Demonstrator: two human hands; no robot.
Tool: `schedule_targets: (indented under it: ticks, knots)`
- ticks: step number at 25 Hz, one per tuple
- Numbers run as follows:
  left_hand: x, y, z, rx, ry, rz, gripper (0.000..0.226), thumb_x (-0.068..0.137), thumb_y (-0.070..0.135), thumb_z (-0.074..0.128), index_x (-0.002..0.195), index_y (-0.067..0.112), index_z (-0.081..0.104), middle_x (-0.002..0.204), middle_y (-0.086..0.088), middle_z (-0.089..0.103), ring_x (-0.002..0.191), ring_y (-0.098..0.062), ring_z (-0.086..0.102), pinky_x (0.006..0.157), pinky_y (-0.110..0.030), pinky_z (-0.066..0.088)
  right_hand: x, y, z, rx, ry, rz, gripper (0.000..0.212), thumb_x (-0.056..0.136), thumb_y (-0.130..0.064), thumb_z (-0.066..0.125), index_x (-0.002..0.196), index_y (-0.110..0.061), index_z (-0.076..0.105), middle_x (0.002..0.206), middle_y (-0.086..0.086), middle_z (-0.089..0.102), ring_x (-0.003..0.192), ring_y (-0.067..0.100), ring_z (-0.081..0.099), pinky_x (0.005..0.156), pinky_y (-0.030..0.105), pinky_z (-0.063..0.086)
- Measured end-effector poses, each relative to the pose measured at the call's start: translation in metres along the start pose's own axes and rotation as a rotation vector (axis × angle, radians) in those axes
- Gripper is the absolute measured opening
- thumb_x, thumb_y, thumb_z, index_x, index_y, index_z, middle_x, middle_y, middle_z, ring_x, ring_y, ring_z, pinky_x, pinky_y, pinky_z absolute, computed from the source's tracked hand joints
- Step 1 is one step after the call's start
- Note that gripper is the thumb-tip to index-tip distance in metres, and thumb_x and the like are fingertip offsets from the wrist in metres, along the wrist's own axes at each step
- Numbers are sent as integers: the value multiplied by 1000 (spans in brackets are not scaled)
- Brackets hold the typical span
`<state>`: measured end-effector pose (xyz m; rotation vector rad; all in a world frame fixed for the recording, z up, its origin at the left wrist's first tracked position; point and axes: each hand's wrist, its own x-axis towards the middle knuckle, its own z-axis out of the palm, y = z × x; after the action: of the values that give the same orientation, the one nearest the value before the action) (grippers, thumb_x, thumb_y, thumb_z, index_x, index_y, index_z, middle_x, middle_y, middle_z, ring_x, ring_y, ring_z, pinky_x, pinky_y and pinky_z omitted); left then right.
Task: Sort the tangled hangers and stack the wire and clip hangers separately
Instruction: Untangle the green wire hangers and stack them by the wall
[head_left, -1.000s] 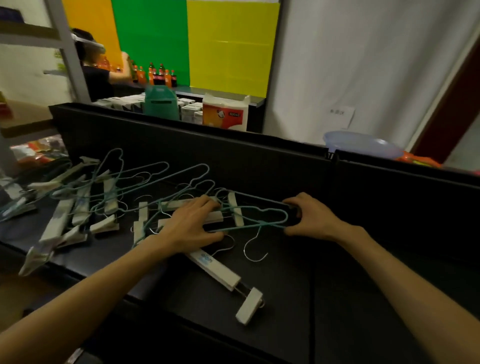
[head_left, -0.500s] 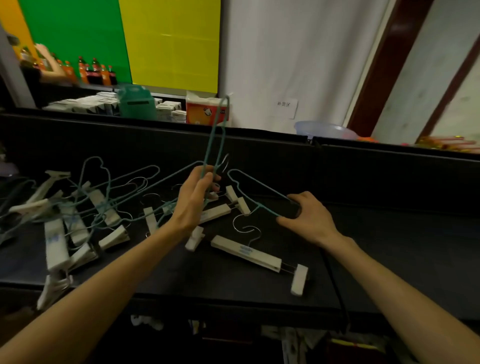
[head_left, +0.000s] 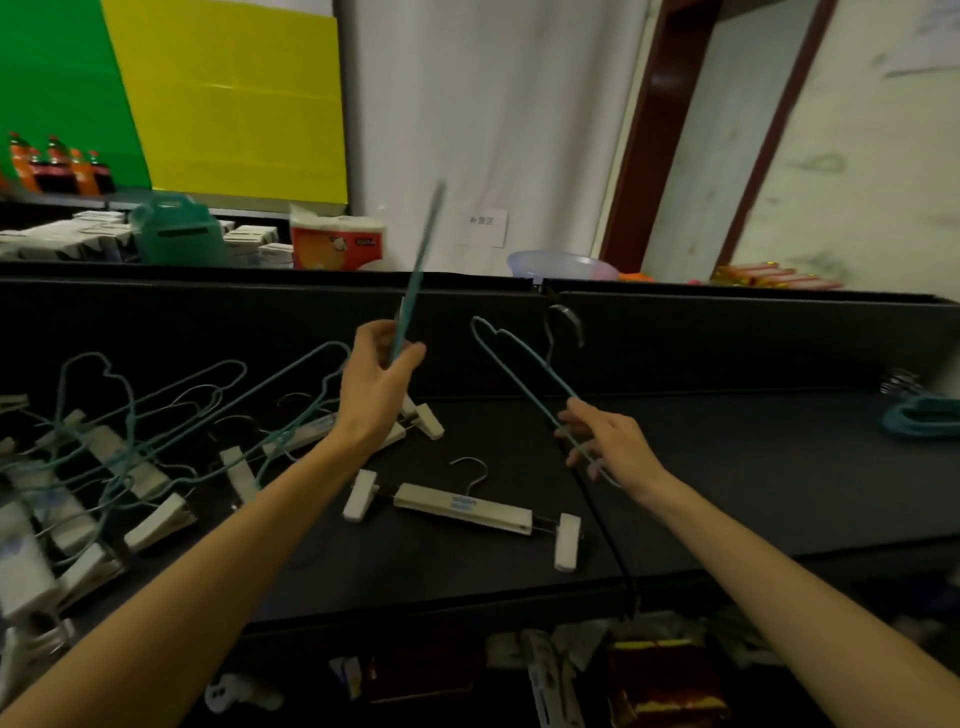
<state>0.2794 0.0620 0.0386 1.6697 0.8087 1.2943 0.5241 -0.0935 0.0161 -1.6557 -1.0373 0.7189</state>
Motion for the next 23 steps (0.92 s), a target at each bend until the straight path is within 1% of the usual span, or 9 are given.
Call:
schedule_targets:
  ticks: [2,5,8,12,16,18,20,22,23]
  knots:
    - [-3,0,21,113,-89,26,51,92,29,72,135,19,47,109,6,59,98,-6,60,80,-18,48,-13,1,-27,39,-34,35,33,102,-37,52,114,-9,67,102,13,76,69,28,72,45,27,51]
    - [-13,1,61,192,-190,99,57,87,30,76,135,21,47,108,5,60,99,-9,61,83,-27,54,-36,9,-72,-32,-9,-26,19,103,-16,55,115,-6,66,91,16,77,62,33,72,47,33,56]
    - [-24,8,118,227,-261,186,60,85,28,79,136,20,48,115,5,61,104,-7,60,90,-28,53,-61,18,-125,-55,85,-15,21,102,-22,57,113,-9,68,79,20,75,52,32,69,43,30,52]
    - [-39,28,215,322,-324,355,68,82,29,81,141,19,47,131,2,57,117,-10,54,94,-28,49,-97,44,-213,-112,154,35,22,101,-30,58,110,-18,73,62,22,68,37,25,57,35,25,42]
    - [-61,46,328,358,-529,360,63,91,32,72,146,23,42,128,5,63,107,-7,59,89,-26,51,-125,77,-319,-126,168,32,23,102,-27,56,111,-17,74,56,23,63,32,24,51,32,24,40]
    - [-73,52,386,395,-577,381,56,96,29,62,148,24,42,124,7,62,104,-7,58,89,-29,51,-131,93,-376,-184,147,82,22,102,-28,55,113,-17,72,60,21,67,35,21,51,34,24,40]
    - [-83,59,442,491,-587,455,56,99,29,56,151,23,39,117,10,54,106,-11,55,91,-34,50,-126,114,-431,-364,106,122,16,103,-28,54,114,-24,66,64,11,72,40,17,55,42,25,44]
    - [-90,66,497,563,-586,509,57,99,31,54,153,23,36,114,10,50,105,-11,50,88,-32,48,-118,141,-483,-556,127,70,16,104,-25,53,112,-28,66,63,5,71,49,13,61,55,25,48]
    - [-90,70,517,570,-574,515,58,98,33,55,152,23,37,113,11,50,103,-10,50,86,-31,48,-112,151,-505,-592,161,34,18,103,-24,54,110,-26,70,63,3,71,53,11,62,57,24,49]
